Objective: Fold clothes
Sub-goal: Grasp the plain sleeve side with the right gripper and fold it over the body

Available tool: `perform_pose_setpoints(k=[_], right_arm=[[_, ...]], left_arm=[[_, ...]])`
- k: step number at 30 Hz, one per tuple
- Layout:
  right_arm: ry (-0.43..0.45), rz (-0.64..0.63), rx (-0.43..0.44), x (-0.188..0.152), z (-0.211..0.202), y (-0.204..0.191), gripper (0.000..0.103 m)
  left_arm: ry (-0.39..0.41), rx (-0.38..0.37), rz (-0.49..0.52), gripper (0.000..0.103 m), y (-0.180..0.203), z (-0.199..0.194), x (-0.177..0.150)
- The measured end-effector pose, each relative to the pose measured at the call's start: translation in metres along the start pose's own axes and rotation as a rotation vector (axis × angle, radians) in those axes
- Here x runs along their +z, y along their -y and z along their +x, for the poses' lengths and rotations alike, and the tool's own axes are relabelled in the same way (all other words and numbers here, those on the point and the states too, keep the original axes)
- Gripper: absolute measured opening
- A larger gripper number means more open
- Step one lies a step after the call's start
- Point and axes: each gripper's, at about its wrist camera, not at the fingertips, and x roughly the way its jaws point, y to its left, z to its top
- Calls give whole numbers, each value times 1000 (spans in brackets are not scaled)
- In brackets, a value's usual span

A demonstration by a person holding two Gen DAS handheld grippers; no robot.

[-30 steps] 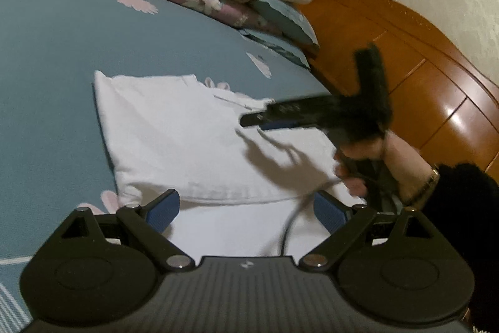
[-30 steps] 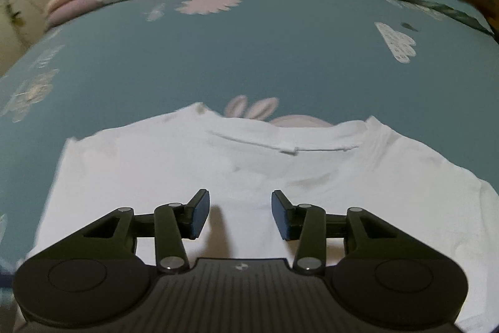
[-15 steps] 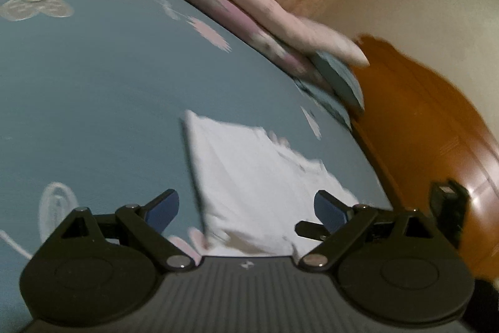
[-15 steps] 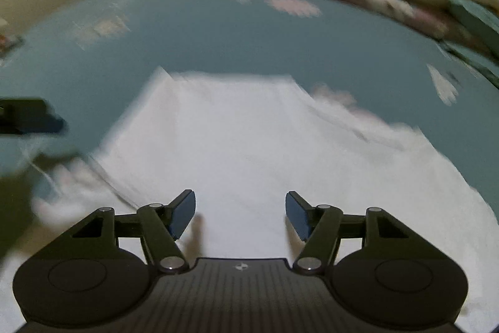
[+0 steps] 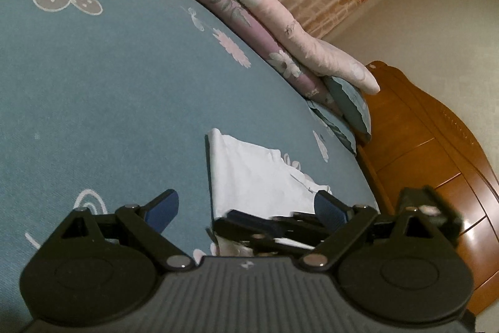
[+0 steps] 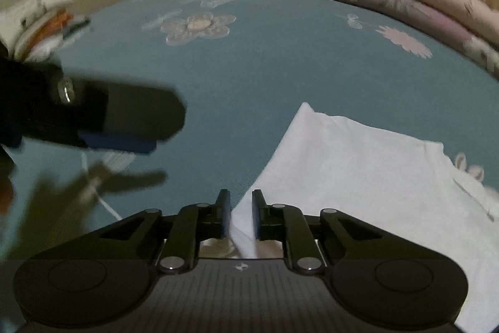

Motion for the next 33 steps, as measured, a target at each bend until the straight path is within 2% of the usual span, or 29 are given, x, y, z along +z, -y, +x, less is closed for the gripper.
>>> perform_pose_setpoints(k=[3,5,8,11,14,15,17,18,21,24,26,28,30,33], right_arm=[[26,6,-25,-4,-34,6,18],[21,38,6,-12,-46,9,18],[-14,83,61,-23,-44,7,18],[-50,148,83,-27,-23,8,18],[-45,235,99,-30,-8,10,32],[-29,236,101,-30,-8,8,36],[3,230,101,-31,-6,3,37],[11,173,92,-32,-6,-4,44],[11,61,78,-35,-6,-17,48],[-4,43,119,-34,-18,-18,47],[20,10,136,-31,-33,-21,46],[65,-30,54,-26,-47,-20,42],[84,17,-3,-20,-48,-6,20],[48,151,-62,-19,-30,25,18]], left_arm=[[7,-3,-10,94,0,-1,1],[2,4,-10,94,0,2,1],[-9,0,0,94,3,4,-1],[-11,0,11,94,4,4,-2],[-12,4,7,94,2,3,-3],[-13,6,4,94,1,2,-3],[-15,8,1,94,1,3,-3],[-16,8,3,94,1,3,-3],[-19,4,12,94,3,3,-4],[-23,1,21,94,4,2,-4],[-22,4,22,94,5,2,-4],[-20,4,18,94,6,1,-4],[-20,2,18,94,6,0,-4],[-25,-11,21,94,8,1,-4]])
